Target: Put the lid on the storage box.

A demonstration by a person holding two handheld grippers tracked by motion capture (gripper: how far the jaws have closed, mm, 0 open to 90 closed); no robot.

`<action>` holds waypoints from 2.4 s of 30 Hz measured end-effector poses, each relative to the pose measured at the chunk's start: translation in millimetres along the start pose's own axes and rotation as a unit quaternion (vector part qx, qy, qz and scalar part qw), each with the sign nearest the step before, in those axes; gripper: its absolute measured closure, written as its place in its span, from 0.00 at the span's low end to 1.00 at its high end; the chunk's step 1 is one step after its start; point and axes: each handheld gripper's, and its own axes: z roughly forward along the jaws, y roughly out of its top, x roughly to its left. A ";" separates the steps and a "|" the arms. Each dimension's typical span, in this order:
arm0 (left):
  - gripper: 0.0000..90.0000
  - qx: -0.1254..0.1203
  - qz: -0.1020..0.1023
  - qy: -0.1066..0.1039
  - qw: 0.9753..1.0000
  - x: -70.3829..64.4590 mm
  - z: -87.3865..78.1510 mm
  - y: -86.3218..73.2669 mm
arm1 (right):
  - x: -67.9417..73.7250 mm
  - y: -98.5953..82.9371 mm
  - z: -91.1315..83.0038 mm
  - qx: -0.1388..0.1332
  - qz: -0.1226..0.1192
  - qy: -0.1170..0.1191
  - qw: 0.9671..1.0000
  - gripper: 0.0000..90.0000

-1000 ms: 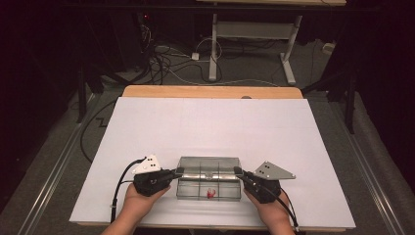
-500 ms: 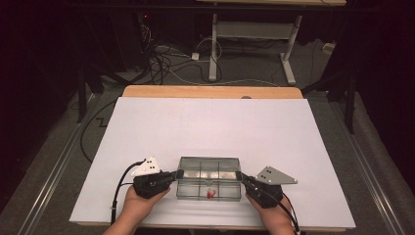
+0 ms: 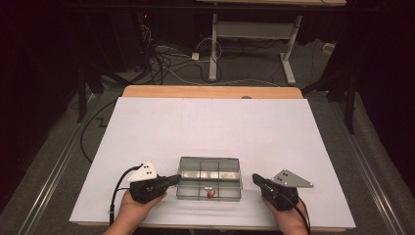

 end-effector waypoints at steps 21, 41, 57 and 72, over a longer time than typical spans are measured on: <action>0.98 0.011 0.004 0.014 1.000 6.9 -11.6 -15.8 | -20.4 -10.2 -1.4 0.051 0.031 -0.041 0.997 0.00; 0.98 -0.034 0.033 0.110 0.993 56.3 -30.8 9.3 | -19.1 -8.6 -2.3 0.025 0.023 -0.039 0.999 0.00; 0.45 -0.023 0.020 0.120 0.992 61.4 -26.6 8.9 | -18.1 -10.0 -0.9 0.026 0.021 -0.042 0.999 0.00; 0.00 -0.048 0.010 0.125 0.991 62.2 -27.3 12.2 | -17.6 -11.0 -3.7 0.013 0.020 -0.040 0.999 0.00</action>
